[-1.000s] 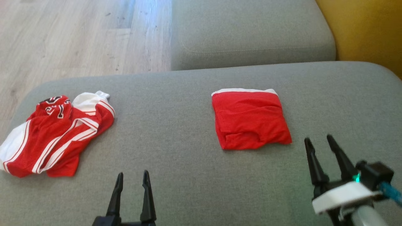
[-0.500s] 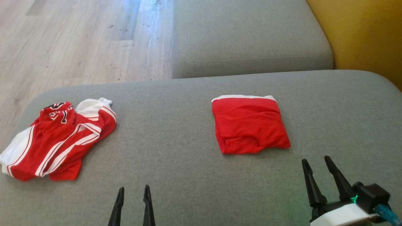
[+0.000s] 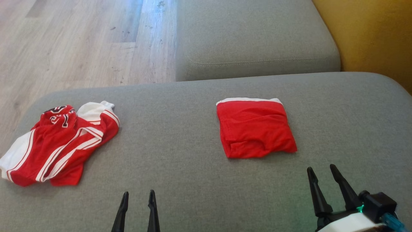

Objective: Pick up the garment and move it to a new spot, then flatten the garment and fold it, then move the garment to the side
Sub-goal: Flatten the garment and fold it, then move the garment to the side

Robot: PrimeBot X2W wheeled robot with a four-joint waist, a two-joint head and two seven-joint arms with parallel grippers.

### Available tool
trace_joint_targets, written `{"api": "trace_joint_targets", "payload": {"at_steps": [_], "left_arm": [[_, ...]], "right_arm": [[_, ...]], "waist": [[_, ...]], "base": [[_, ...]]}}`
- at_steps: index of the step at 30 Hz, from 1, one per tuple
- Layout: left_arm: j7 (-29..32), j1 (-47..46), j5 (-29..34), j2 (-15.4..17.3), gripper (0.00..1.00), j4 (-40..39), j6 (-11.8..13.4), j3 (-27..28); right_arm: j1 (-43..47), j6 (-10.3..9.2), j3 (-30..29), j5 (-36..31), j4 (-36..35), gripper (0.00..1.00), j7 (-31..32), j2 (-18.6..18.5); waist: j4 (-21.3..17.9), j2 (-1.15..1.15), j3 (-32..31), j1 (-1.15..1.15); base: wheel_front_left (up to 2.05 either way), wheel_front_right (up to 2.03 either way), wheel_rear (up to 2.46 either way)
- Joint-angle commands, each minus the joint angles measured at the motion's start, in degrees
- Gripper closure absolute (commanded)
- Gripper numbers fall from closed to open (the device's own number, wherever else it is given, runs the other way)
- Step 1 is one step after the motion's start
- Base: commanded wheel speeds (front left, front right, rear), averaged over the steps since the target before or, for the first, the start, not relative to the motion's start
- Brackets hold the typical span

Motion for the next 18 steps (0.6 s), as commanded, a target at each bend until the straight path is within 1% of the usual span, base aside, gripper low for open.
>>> {"api": "trace_joint_targets", "payload": {"at_steps": [1, 11, 15, 18], "left_arm": [[-0.55, -1.62, 0.71, -0.28, 0.0, -1.47, 0.01, 2.14], [-0.55, -2.72, 1.71, -0.28, 0.0, -1.26, 0.33, 1.53], [-0.55, -3.64, 3.94, -0.24, 0.0, -1.58, 1.0, 1.32], [-0.55, -4.9, 6.3, -0.2, 0.0, -1.74, 1.38, 1.03]], "right_arm": [[-1.37, -0.05, 1.12, -0.36, -1.74, 0.0, -0.63, -0.6], [-2.33, -0.05, 1.4, -0.35, -1.85, 0.0, -0.63, -1.65], [-3.77, -0.05, 1.76, 0.24, -1.3, 0.0, -0.63, -2.16], [-6.18, -0.05, 2.44, 2.29, -0.09, 0.0, -0.56, -3.1]], "waist": [[0.03, 0.0, 0.14, -0.01], [0.52, 0.0, 3.74, -0.01], [0.82, 0.0, 5.71, -0.01], [1.46, 0.0, 8.6, -0.01]], "base": [[0.0, 0.0, 0.0], [0.0, 0.0, 0.0], [0.0, 0.0, 0.0], [0.0, 0.0, 0.0]]}}
